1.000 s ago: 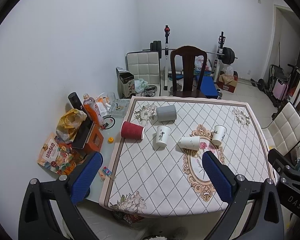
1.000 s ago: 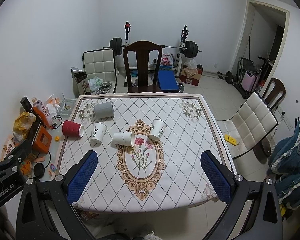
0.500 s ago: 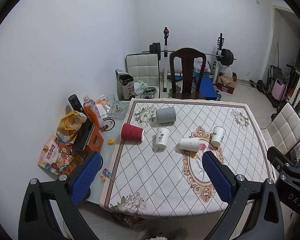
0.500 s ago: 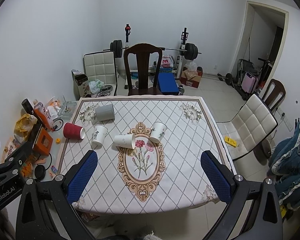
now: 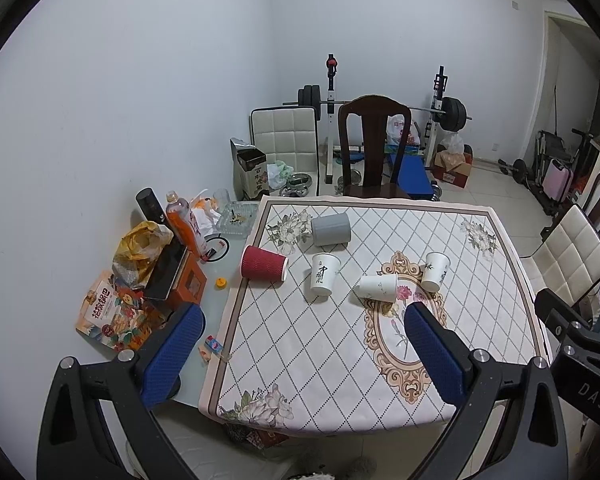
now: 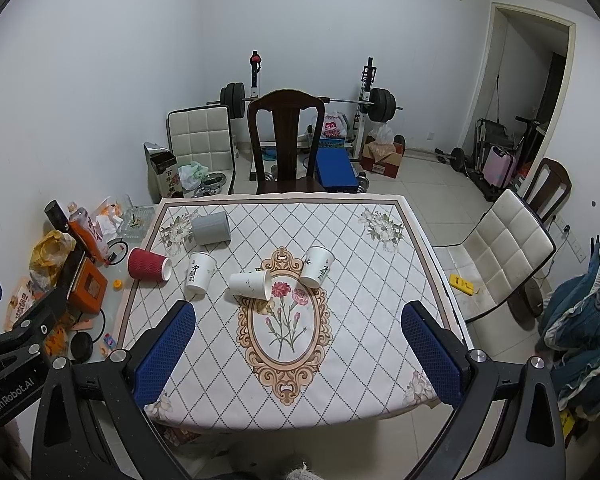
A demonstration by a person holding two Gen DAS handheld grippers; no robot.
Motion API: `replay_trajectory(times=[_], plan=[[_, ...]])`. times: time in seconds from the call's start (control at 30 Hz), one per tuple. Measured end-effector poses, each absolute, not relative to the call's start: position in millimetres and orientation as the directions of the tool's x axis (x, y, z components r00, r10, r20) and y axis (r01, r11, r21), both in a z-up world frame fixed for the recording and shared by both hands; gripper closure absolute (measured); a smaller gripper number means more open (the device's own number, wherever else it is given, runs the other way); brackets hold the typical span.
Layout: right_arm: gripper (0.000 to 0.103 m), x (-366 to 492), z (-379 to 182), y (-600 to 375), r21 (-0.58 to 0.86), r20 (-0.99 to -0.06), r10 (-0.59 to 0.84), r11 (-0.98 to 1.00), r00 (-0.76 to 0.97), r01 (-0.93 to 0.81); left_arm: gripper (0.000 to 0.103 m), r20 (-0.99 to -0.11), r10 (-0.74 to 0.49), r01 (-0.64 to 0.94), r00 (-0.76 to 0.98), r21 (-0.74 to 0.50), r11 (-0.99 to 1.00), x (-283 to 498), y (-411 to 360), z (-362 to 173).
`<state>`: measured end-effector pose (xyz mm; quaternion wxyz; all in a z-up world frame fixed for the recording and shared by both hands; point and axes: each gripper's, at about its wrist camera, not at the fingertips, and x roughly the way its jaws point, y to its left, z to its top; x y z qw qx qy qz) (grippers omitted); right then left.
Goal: Flip cup upright
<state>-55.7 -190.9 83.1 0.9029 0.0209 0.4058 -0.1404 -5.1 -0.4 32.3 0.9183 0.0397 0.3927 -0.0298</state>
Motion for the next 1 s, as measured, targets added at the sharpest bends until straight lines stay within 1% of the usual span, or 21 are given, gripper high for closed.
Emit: replay_trajectory(times=[0.8,0.9,1.0], plan=[[0.000,-51,100,-185,-0.057,-0.737,-0.218,0.963,0.640,0.262,0.000,-0.724,-0.018,0.075,0.689,0.046,0.996,-9,0,28],[0.000,-42,92,-188,-0.045,-0.747,-0.209,0.963,0.631,0.266,0.000,-0.733,0.003,0.051,0.681,0.051,0.997,-6,0,20],[0.000,-32,67,-199,-0.027,-0.771,-0.190,0.964,0.608,0.266,0.000,-0.762,0.035,0.002,0.647,0.048,0.999,7,5,4]])
